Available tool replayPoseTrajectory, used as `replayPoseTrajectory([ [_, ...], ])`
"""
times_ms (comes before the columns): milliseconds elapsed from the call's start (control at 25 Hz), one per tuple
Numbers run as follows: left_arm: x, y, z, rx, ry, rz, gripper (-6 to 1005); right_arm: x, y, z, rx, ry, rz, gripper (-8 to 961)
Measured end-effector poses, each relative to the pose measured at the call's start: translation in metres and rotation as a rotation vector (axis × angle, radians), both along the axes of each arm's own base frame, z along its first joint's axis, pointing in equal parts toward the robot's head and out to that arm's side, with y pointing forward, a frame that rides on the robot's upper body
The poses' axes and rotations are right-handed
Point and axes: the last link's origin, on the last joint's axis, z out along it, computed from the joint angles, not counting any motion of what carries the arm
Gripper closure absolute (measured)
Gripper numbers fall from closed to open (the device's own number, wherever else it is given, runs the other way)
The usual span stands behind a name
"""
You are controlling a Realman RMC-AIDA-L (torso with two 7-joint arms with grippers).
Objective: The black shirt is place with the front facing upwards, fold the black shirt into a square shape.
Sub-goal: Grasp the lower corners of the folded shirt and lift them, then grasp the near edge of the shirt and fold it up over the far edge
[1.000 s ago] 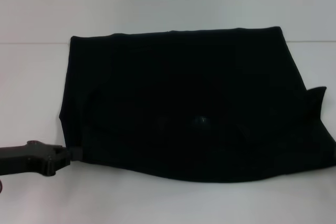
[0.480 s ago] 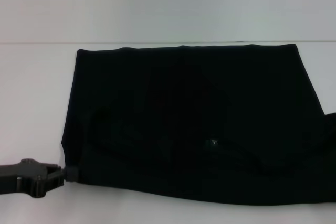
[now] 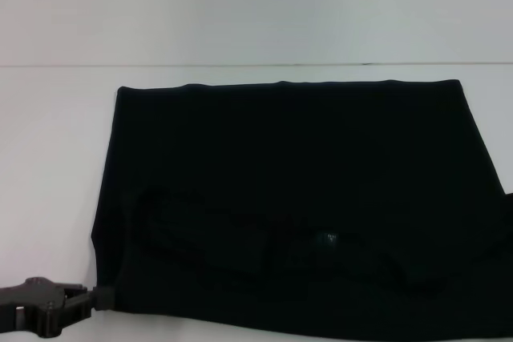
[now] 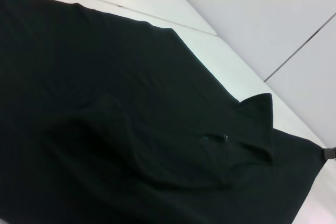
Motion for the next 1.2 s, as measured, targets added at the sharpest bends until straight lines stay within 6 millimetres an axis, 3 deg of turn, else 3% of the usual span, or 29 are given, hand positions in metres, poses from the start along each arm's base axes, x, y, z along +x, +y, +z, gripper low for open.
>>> replayPoseTrajectory([
  [320, 0.001, -0.008, -0.003, -0.028, -0.035, 0.005, 998, -0.002, -0.007, -0.004, -0.034, 0.022, 0.0, 943],
  [520, 0.007, 0.01, 0.0, 0.003, -0.041, -0.01, 997, -0.008, 0.015, 0.008, 0.019, 0.018, 0.027, 943],
  [840, 0.031, 0.099, 0.011, 0.155, 0.02, 0.039, 997, -0.034, 0.104, 0.03, 0.115, -0.02, 0.098, 944],
  [1000, 0.051, 0.147, 0.013, 0.254, 0.06, 0.071, 997, -0.049, 0.15, 0.028, 0.138, -0.054, 0.113, 944],
  [1200, 0.069, 0.193, 0.006, 0.373, 0.138, 0.118, 997, -0.068, 0.205, 0.018, 0.206, -0.142, 0.091, 940],
])
